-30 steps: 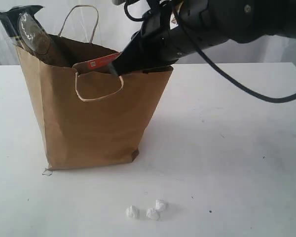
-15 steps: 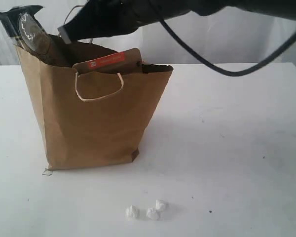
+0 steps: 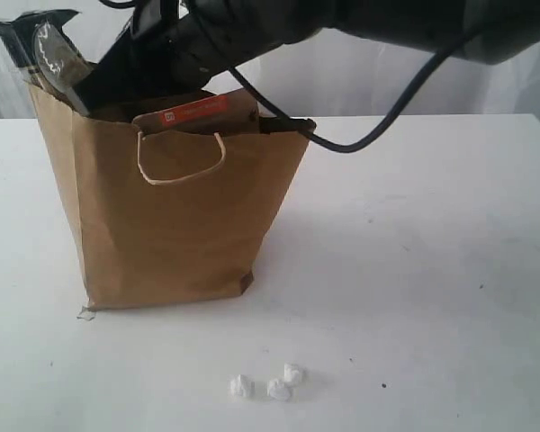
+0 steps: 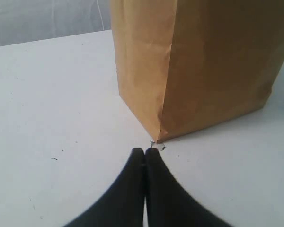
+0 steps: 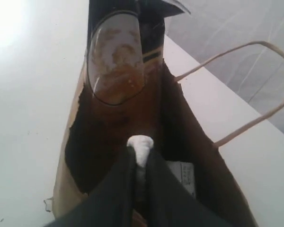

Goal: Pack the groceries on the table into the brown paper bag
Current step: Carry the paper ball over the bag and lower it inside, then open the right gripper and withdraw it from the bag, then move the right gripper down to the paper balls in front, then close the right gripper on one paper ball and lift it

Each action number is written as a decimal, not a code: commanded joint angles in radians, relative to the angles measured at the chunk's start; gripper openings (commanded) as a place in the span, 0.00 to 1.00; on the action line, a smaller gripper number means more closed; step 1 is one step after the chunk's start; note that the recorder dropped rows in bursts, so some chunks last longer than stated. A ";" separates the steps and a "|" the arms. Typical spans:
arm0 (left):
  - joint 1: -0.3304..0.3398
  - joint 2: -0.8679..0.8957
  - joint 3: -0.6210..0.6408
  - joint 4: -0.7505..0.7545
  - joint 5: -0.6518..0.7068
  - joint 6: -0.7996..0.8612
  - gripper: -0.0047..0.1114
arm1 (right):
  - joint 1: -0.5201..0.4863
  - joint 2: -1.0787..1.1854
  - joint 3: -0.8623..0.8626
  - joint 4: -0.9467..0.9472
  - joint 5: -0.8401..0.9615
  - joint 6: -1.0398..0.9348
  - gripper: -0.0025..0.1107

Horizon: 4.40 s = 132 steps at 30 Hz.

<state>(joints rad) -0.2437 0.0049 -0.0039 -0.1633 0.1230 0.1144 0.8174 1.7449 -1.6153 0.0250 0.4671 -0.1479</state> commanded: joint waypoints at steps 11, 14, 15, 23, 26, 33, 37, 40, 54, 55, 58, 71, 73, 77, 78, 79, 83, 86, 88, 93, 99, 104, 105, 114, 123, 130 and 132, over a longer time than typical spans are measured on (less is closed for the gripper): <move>0.005 -0.005 0.004 -0.006 0.002 -0.006 0.04 | 0.000 0.012 -0.007 0.009 0.002 -0.010 0.51; 0.005 -0.005 0.004 -0.006 0.002 -0.006 0.04 | 0.000 0.007 -0.013 0.009 0.006 -0.006 0.54; 0.005 -0.005 0.004 -0.006 0.002 -0.006 0.04 | 0.000 0.002 -0.013 0.009 0.006 -0.004 0.54; 0.005 -0.005 0.004 -0.006 0.002 -0.006 0.04 | 0.000 -0.161 0.066 -0.060 0.027 0.070 0.53; 0.005 -0.005 0.004 -0.006 0.002 -0.006 0.04 | 0.000 -0.259 0.149 -0.091 0.026 0.107 0.53; 0.005 -0.005 0.004 -0.006 0.002 -0.006 0.04 | 0.000 -0.554 0.369 -0.253 0.041 0.284 0.53; 0.005 -0.005 0.004 -0.006 0.002 -0.006 0.04 | 0.000 -0.746 0.485 -0.254 0.108 0.291 0.50; 0.005 -0.005 0.004 -0.006 0.002 -0.006 0.04 | 0.000 -0.873 0.574 -0.247 0.182 0.313 0.50; 0.005 -0.005 0.004 -0.006 0.002 -0.006 0.04 | 0.000 -1.001 0.922 0.163 0.362 -0.017 0.50; 0.005 -0.005 0.004 -0.006 0.002 -0.006 0.04 | 0.000 -0.976 0.932 0.165 0.358 -0.032 0.50; 0.005 -0.005 0.004 -0.006 0.002 -0.006 0.04 | 0.002 -0.850 0.941 0.176 0.337 -0.080 0.50; 0.005 -0.005 0.004 -0.006 0.002 -0.006 0.04 | 0.089 -0.288 0.797 0.312 0.175 -0.460 0.50; 0.005 -0.005 0.004 -0.006 0.002 -0.006 0.04 | 0.089 -0.234 0.764 0.310 0.160 -0.482 0.50; 0.005 -0.005 0.004 -0.006 0.002 -0.006 0.04 | 0.089 -0.140 0.703 0.272 0.122 -0.486 0.50; 0.005 -0.005 0.004 -0.006 0.002 -0.006 0.04 | 0.089 -0.121 0.689 0.259 0.116 -0.486 0.50; 0.005 -0.005 0.004 -0.006 0.002 -0.006 0.04 | 0.089 -0.102 0.678 0.246 0.113 -0.486 0.50; 0.005 -0.005 0.004 -0.006 0.002 -0.006 0.04 | 0.089 -0.041 0.644 0.173 0.101 -0.488 0.50; 0.005 -0.005 0.004 -0.006 0.002 -0.006 0.04 | 0.089 -0.004 0.635 0.116 0.093 -0.488 0.50; 0.005 -0.005 0.004 -0.006 0.002 -0.006 0.04 | 0.089 0.018 0.633 0.090 0.083 -0.488 0.50; 0.005 -0.005 0.004 -0.006 0.002 -0.006 0.04 | 0.089 0.073 0.602 0.086 0.068 -0.506 0.50; 0.005 -0.005 0.004 -0.006 0.002 -0.006 0.04 | 0.089 0.116 0.560 0.086 0.062 -0.506 0.50; 0.005 -0.005 0.004 -0.006 0.002 -0.006 0.04 | 0.089 0.153 0.553 0.086 0.059 -0.506 0.50; 0.005 -0.005 0.004 -0.006 0.002 -0.006 0.04 | 0.089 0.163 0.553 0.086 0.061 -0.506 0.50; 0.005 -0.005 0.004 -0.006 0.002 -0.006 0.04 | 0.089 0.184 0.553 0.093 0.088 -0.504 0.19; 0.005 -0.005 0.004 -0.006 0.002 -0.006 0.04 | 0.089 0.102 0.553 0.105 0.113 -0.401 0.02; 0.005 -0.005 0.004 -0.006 0.002 -0.006 0.04 | 0.095 -0.120 0.558 0.113 0.118 -0.239 0.02; 0.005 -0.005 0.004 -0.006 0.002 -0.006 0.04 | 0.094 -0.208 0.558 0.113 0.100 -0.208 0.02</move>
<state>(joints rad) -0.2437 0.0049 -0.0039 -0.1633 0.1230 0.1144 0.9075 1.6148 -1.0640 0.1335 0.5834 -0.3971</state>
